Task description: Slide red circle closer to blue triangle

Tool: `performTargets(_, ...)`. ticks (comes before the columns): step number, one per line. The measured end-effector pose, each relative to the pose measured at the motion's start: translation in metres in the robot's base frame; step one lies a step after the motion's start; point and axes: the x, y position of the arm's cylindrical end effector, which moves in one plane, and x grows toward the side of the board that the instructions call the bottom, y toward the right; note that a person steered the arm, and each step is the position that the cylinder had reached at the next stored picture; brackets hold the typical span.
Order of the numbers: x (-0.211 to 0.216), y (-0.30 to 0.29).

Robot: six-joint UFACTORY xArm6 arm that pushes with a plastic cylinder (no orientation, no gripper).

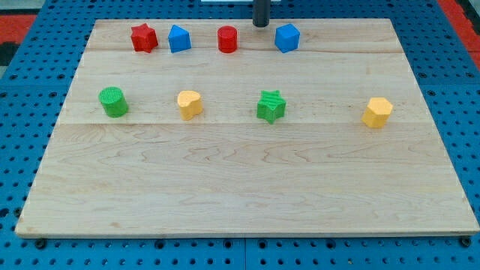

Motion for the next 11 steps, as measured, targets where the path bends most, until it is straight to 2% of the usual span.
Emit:
performTargets(1,0.026,-0.014)
performTargets(2,0.026,-0.059)
performTargets(3,0.026,-0.076)
performTargets(9,0.017,-0.079)
performTargets(11,0.094,-0.081)
